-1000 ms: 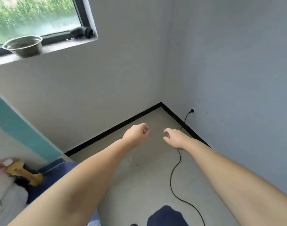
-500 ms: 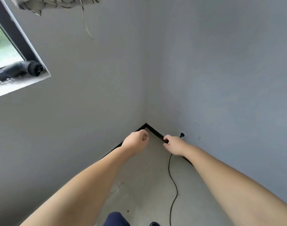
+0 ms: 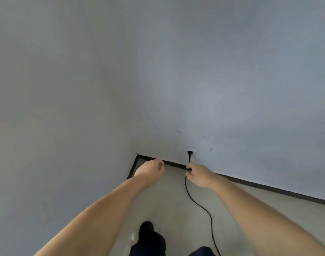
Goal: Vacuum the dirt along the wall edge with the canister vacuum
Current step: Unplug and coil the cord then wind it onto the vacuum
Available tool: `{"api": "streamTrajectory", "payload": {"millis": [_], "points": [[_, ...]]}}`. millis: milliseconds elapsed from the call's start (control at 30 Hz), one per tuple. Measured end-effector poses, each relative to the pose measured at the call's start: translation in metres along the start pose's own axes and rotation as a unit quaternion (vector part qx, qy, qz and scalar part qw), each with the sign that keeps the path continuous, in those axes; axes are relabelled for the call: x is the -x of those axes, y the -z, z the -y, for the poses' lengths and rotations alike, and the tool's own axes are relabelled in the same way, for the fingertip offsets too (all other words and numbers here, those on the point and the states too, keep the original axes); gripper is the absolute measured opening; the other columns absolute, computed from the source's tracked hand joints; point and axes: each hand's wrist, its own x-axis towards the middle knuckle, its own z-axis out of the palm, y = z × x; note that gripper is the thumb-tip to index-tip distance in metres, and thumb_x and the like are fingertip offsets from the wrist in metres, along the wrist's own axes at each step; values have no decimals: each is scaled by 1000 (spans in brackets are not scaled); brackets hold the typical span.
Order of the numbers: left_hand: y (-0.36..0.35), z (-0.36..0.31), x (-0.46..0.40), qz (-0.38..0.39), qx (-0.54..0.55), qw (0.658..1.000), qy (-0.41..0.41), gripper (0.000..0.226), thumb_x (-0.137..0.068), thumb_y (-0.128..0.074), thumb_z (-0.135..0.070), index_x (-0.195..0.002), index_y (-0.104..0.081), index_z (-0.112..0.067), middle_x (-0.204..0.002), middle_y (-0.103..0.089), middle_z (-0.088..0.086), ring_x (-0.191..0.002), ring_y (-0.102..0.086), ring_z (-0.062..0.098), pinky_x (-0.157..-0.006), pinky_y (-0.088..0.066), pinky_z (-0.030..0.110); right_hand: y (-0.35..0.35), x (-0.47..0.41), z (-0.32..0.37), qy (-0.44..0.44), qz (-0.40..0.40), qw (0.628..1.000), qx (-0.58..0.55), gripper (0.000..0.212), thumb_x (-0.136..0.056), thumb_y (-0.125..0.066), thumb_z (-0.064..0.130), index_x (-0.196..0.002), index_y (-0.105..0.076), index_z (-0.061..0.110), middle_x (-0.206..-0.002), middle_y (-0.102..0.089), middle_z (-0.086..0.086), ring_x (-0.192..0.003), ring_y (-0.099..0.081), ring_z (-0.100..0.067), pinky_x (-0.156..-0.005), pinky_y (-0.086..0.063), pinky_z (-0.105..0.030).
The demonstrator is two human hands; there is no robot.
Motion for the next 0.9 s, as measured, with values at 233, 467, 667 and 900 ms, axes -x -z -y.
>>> {"api": "streamTrajectory", "payload": {"millis": [233,467,667,900], "points": [[-75,48,-110,53,-34,997,-54,27,-94,-45,-29,-118,-56,-22,-103,-65,-4,-94,-61,16,-78,-50,27,-58,-86,-55,-81,-11,996,-28,36,-101,-40,27,-132,-47,11,-127,-59,-13,-112,-57,-29,-92,-46,-33],[-222,117,-259,36,-42,989,-140,23,-94,-48,-22,-115,-58,-18,-94,-59,-7,-88,-56,13,-73,-45,26,-138,-244,-138,-147,-202,962,-107,32,-102,-37,23,-113,-59,4,-106,-66,-15,-97,-60,-30,-76,-47,-32],[-320,171,-367,-30,-51,978,-202,21,-96,-51,-22,-114,-61,-19,-91,-58,-8,-86,-59,14,-71,-45,27,-192,-367,-207,-167,-324,893,-263,44,-105,-26,33,-95,-56,2,-92,-60,-14,-90,-58,-31,-70,-36,-31],[-334,157,-453,-360,-232,807,-406,71,-77,-76,-20,-139,-47,-2,-139,-51,17,-129,-49,34,-109,-29,55,-186,-427,-215,-48,-294,814,-498,41,-104,-29,39,-98,-57,9,-68,-61,-4,-52,-56,-13,-48,-44,-23]]}}
